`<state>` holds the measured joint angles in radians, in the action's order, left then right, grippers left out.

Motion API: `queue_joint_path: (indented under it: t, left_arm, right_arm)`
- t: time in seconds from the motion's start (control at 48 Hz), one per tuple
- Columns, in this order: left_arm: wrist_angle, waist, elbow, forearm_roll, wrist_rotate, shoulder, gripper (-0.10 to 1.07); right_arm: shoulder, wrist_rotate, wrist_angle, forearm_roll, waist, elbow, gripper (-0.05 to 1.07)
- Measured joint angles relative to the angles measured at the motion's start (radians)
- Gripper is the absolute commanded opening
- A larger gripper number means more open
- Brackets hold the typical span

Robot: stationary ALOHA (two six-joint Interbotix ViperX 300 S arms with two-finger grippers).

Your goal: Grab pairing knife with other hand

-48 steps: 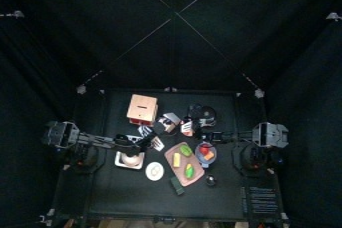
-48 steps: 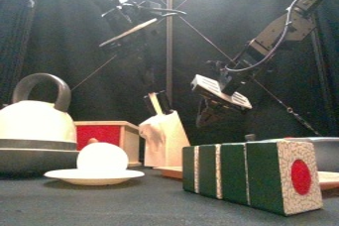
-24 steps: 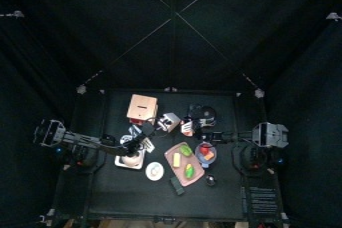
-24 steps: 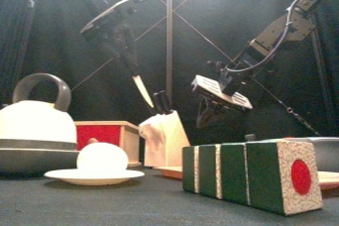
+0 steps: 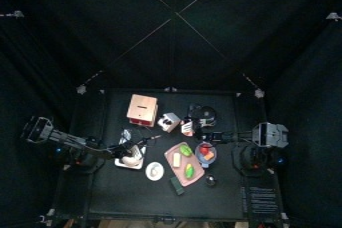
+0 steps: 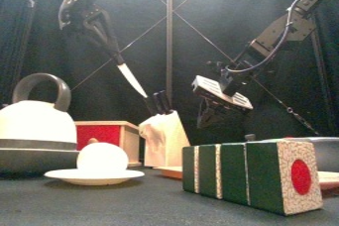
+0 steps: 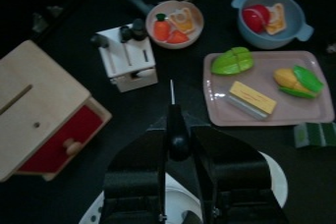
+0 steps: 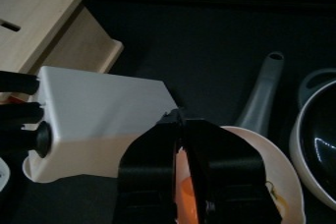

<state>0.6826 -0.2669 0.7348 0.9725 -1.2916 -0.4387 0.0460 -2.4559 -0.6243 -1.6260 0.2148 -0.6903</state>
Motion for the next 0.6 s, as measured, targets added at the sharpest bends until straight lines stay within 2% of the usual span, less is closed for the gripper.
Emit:
queue_joint_path:
  t: [0.292,0.438,0.604]
  left_arm:
    - [-0.193,0.0,0.063,0.106,-0.009,-0.003,0.52]
    - [-0.25,0.0,0.092,0.152,-0.009,-0.003,0.52]
    - [-0.285,-0.002,0.118,0.193,-0.014,-0.008,0.52]
  right_arm:
    - [-0.018,0.005,0.011,-0.012,-0.032,-0.011,0.45]
    - [-0.074,0.005,0.028,-0.04,-0.074,-0.041,0.45]
    - [-0.172,0.005,0.052,-0.11,-0.155,-0.106,0.45]
